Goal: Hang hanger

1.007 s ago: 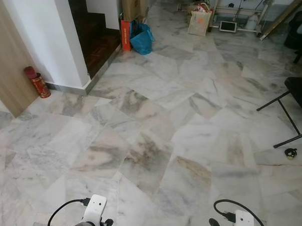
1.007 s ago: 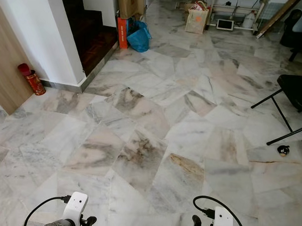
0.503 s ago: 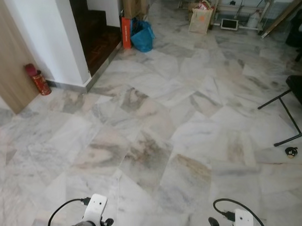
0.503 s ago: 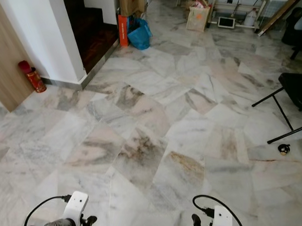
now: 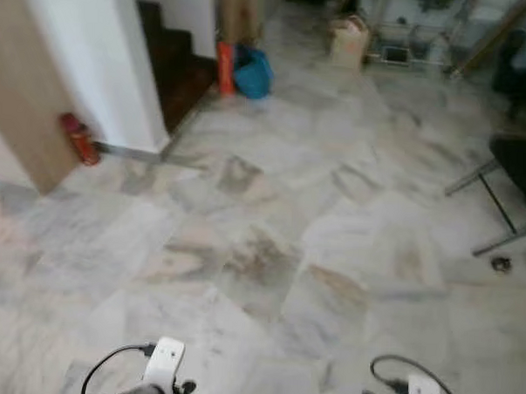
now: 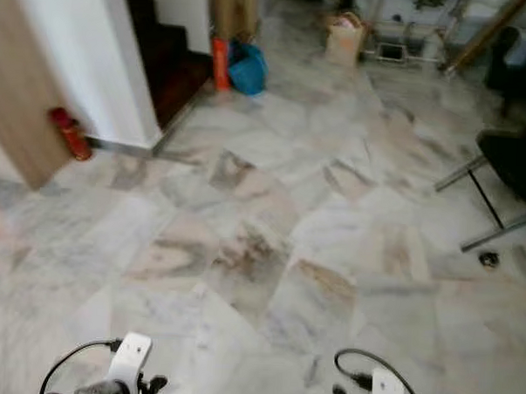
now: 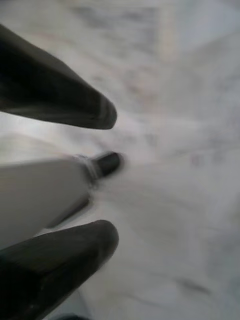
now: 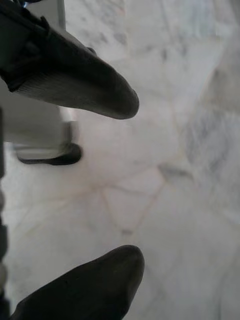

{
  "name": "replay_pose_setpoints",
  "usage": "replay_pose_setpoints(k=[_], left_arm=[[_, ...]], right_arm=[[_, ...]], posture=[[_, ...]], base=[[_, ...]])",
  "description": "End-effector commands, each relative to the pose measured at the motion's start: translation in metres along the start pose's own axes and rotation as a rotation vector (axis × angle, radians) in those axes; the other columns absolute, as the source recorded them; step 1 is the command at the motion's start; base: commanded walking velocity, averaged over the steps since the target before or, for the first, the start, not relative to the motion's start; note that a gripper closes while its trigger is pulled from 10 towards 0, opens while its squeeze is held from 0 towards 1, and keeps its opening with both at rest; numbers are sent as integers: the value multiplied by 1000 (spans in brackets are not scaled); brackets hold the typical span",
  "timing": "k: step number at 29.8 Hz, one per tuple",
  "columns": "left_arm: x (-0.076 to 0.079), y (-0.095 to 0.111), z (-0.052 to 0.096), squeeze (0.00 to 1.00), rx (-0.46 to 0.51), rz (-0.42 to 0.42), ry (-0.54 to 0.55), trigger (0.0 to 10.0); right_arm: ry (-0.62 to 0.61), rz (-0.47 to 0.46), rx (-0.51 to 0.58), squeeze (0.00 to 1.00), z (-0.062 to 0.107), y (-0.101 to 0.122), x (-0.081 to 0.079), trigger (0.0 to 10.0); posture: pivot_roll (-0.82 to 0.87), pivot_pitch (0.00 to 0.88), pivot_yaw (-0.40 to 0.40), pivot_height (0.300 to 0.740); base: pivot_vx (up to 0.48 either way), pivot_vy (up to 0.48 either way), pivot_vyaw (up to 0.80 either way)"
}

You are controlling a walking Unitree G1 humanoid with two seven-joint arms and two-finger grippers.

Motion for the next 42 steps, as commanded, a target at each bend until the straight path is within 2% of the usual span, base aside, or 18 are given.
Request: replay_pose_setpoints(k=[1, 26, 32, 42], left_arm=[[4, -8, 1, 0, -28, -4, -14, 10000], [3, -8, 1, 0, -30, -9, -18, 10000], [3, -8, 1, 0, -30, -11, -20, 10000], [3, -8, 1, 0, -31, -10, -20, 10000]], right_arm=[[2, 4, 8, 0, 0, 1, 0, 10000], [-20, -6, 12, 0, 0, 0, 2, 10000], [-22, 23, 15, 0, 0, 2, 2, 10000], [-37, -5, 6, 0, 0, 0, 3, 10000]], posture=[[-54, 0, 20, 740], [-53, 0, 21, 740], [-53, 0, 22, 740], [-54, 0, 20, 740]], base=[[-315, 0, 0], [-318, 0, 0], [-319, 0, 0], [-318, 0, 0]])
Point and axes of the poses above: a point about 5 cm out from each wrist's last joint towards the gripper, its own z axis pointing back from the gripper into the wrist, its own y axis along the axis of the wrist's last joint, x = y × z, the point moved 3 cm from there along -z, pointing out of the wrist towards the gripper, and after that the axes turned 6 degrees about -z, right-handed, at the moved point
